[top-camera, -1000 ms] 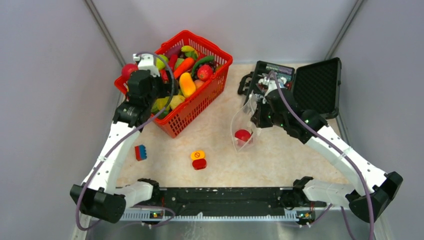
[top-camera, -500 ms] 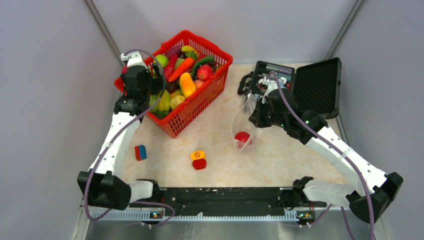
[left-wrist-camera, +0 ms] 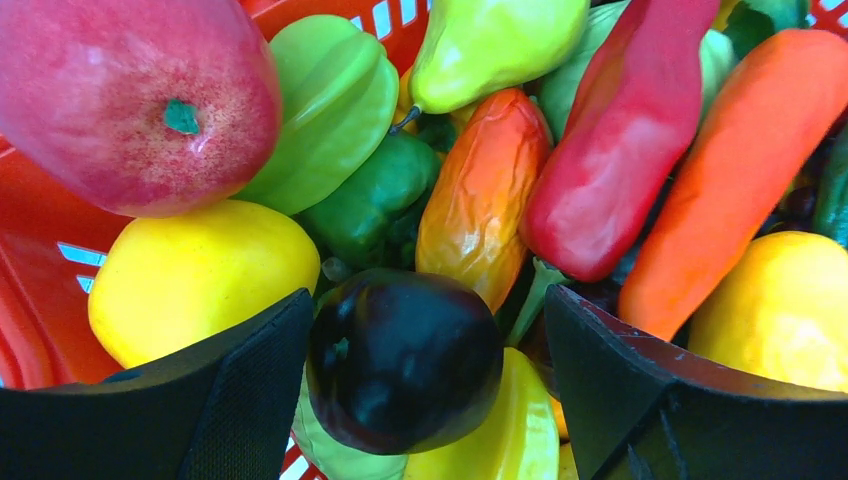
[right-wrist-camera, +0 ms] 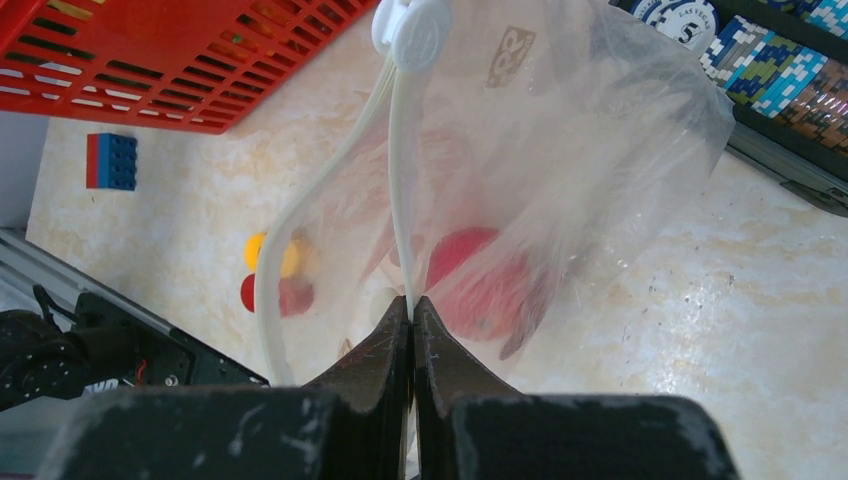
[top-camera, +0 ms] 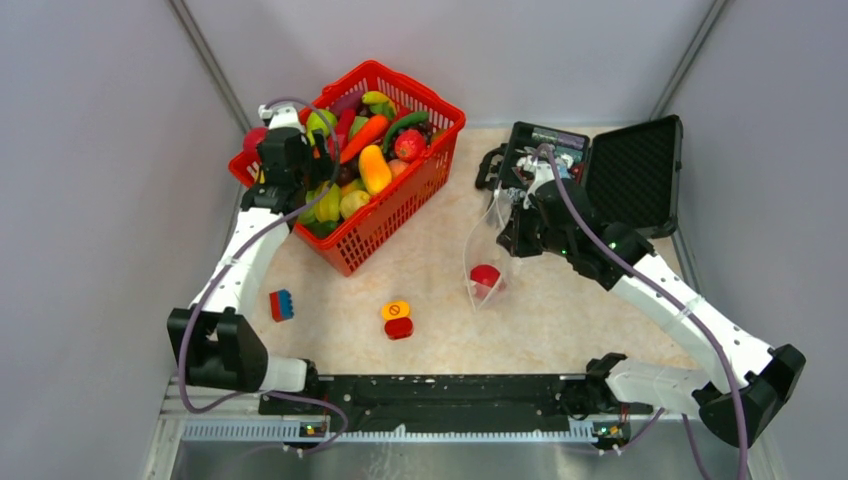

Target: Place the food in the zip-top bag and seal the zipper

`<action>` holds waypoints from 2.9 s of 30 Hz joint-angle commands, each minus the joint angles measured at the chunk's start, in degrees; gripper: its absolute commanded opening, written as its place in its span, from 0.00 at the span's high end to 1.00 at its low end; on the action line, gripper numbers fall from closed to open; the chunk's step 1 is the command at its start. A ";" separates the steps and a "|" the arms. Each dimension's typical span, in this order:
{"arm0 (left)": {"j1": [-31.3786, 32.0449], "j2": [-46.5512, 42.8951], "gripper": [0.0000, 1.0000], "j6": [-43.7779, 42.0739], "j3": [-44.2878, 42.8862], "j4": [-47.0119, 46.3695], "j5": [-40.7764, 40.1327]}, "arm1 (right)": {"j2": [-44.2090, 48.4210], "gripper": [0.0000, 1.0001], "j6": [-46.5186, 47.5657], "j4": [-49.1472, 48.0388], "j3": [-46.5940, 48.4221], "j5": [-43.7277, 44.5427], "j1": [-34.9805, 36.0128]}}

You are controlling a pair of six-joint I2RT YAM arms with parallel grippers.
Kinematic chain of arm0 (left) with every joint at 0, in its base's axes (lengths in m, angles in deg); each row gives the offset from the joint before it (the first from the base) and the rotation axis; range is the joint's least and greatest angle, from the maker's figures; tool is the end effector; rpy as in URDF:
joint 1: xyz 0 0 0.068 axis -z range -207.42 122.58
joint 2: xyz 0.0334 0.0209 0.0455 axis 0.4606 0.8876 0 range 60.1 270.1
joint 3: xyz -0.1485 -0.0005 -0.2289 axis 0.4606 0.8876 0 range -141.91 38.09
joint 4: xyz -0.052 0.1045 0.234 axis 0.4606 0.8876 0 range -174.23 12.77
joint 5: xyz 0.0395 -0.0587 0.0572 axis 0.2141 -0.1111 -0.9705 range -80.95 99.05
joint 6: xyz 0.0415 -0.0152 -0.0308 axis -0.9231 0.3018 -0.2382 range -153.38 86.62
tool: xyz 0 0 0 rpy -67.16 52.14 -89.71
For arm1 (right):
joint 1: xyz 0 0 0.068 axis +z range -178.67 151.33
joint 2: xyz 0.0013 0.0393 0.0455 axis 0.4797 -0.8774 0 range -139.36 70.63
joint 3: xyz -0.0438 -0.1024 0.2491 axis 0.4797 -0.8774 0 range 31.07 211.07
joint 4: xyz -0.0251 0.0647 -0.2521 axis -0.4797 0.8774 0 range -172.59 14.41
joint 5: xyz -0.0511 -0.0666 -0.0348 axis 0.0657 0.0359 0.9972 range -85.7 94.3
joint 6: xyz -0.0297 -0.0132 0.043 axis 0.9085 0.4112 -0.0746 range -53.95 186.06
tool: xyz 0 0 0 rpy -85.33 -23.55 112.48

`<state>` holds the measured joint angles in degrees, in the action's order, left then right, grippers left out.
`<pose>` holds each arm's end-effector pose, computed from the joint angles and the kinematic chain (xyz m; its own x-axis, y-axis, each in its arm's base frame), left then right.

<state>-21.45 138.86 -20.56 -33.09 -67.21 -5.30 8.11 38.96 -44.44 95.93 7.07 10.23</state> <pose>0.3172 -0.0243 0.3545 -0.3764 -0.1767 -0.9095 -0.2121 0.9720 -0.1011 0.1797 0.1426 0.3536 -0.6772 0.0382 -0.7348 -0.3238 0.8813 0.3442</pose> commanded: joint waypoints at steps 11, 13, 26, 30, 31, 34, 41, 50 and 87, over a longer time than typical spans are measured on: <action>-0.70 -2.18 0.60 -1.22 0.24 0.63 2.61 | 1.32 1.00 -0.71 -2.60 0.04 -1.02 -0.49; -0.70 -3.11 0.65 -1.05 0.55 1.43 2.97 | 1.23 1.00 -0.76 -2.61 0.09 -1.19 -0.49; -0.62 -11.13 0.83 0.06 -1.73 2.74 18.08 | 0.44 1.00 -1.58 -4.56 -0.13 -2.14 -0.49; 1.23 -13.86 0.83 4.76 0.15 -1.93 30.49 | 0.34 1.00 -2.20 -5.64 -0.40 -1.90 -0.49; 2.35 -14.20 0.83 5.03 0.51 -2.72 32.04 | 0.29 1.00 -2.44 -5.92 -0.45 -1.77 -0.49; 6.68 -14.42 0.83 6.52 1.27 -4.12 35.30 | 0.12 1.00 -2.94 -5.98 -0.45 -1.31 -0.49; 16.88 -17.63 0.82 12.57 8.47 -17.98 43.48 | 0.74 1.00 -5.39 -7.09 -1.66 -0.15 -0.49; 26.75 -16.37 0.81 16.19 15.08 -29.39 46.58 | 1.67 1.00 -8.77 -10.09 -3.96 0.39 -0.49; 41.31 -0.38 0.43 3.37 6.31 -17.28 29.59 | 5.74 1.00 -15.09 -16.45 -8.58 0.30 -0.53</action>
<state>19.58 139.52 -16.32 -24.06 -82.77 23.90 12.44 24.28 -57.94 87.30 6.59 10.16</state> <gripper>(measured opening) 0.588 0.004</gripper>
